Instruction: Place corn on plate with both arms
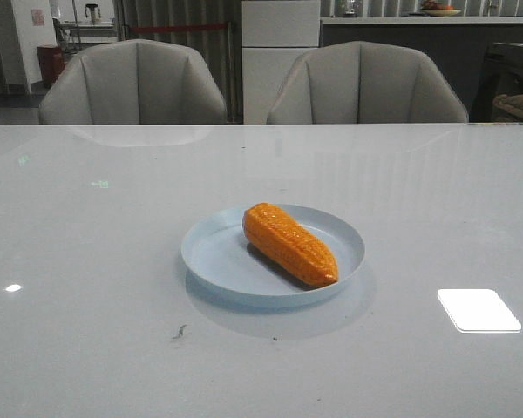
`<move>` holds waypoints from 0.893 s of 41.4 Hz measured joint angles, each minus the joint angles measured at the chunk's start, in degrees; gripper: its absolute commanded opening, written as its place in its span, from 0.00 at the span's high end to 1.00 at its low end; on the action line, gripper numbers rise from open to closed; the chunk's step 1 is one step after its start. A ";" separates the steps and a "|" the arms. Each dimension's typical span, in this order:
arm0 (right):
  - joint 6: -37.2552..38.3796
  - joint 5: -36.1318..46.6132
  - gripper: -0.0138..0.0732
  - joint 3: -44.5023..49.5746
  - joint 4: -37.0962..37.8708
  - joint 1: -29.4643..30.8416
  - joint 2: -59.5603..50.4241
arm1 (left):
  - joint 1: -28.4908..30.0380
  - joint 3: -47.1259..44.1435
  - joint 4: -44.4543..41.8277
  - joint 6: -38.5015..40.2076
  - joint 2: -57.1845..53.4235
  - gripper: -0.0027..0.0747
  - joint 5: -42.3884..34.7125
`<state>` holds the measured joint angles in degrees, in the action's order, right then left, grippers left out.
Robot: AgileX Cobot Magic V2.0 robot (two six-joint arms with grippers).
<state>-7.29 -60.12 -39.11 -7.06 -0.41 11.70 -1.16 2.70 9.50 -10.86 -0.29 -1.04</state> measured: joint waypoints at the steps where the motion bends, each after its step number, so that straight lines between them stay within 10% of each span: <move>1: 0.00 0.00 0.15 0.00 0.00 0.00 0.00 | 0.00 -0.58 -0.35 0.00 0.00 0.85 -0.68; 37: 0.00 0.00 0.15 0.00 0.00 0.00 0.00 | 0.00 -3.07 -1.53 0.00 0.00 0.85 3.68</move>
<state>-7.29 -60.12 -39.11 -7.06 -0.41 11.70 -1.16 -0.37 7.97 -10.86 -0.29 2.63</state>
